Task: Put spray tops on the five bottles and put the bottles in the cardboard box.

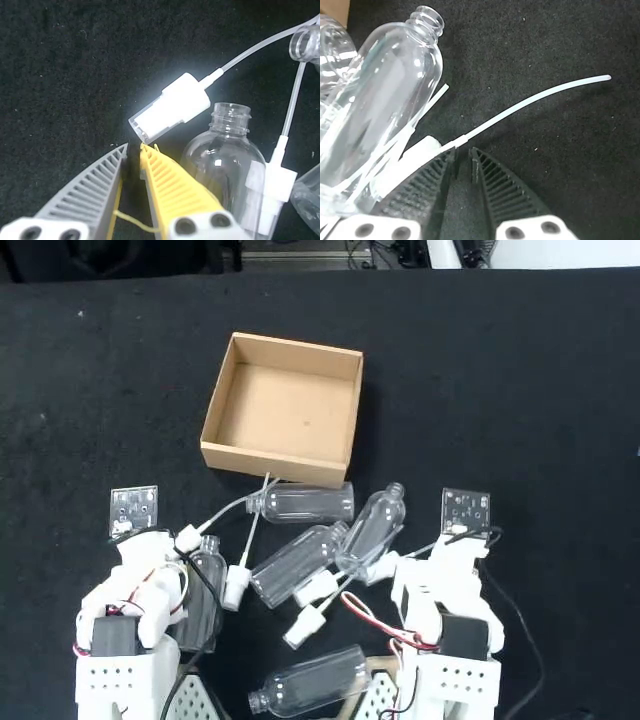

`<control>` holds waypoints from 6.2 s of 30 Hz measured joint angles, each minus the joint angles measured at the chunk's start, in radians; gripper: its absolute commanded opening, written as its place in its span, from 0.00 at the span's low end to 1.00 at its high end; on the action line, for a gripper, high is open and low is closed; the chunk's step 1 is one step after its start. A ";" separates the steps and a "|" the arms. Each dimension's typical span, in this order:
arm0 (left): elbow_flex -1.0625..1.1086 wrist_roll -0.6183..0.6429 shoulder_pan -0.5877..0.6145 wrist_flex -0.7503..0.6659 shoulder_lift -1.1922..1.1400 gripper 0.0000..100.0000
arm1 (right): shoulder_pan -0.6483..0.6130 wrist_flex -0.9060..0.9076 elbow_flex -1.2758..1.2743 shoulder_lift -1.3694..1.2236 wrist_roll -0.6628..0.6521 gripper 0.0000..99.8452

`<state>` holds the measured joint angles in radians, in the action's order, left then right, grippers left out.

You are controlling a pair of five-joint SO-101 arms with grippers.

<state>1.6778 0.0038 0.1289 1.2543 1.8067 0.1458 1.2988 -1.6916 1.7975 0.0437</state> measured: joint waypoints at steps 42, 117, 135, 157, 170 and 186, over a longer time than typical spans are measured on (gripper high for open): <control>-0.359 -0.445 0.176 0.003 0.014 0.27 | 0.095 -0.080 0.605 0.000 -0.416 0.19; -1.289 -0.654 0.508 0.321 -1.530 0.11 | -0.040 -0.226 0.120 -0.017 -0.416 0.19; -1.324 -0.833 0.996 -0.029 -1.939 0.30 | -0.043 -0.226 0.103 -0.006 -0.416 0.19; -1.234 -0.957 1.000 -0.230 -1.916 0.28 | -0.044 -0.226 0.103 -0.006 -0.416 0.19; -1.158 -0.961 0.948 -0.180 -1.863 0.05 | -0.043 -0.155 0.216 -0.006 -0.423 0.19; -0.993 -0.483 0.907 -0.180 -1.452 0.03 | -0.569 -0.048 0.735 -0.520 -0.522 0.19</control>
<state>0.6851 -0.4795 1.0357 1.0748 0.3552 -0.4235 1.2513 -0.9567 1.2774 -0.4780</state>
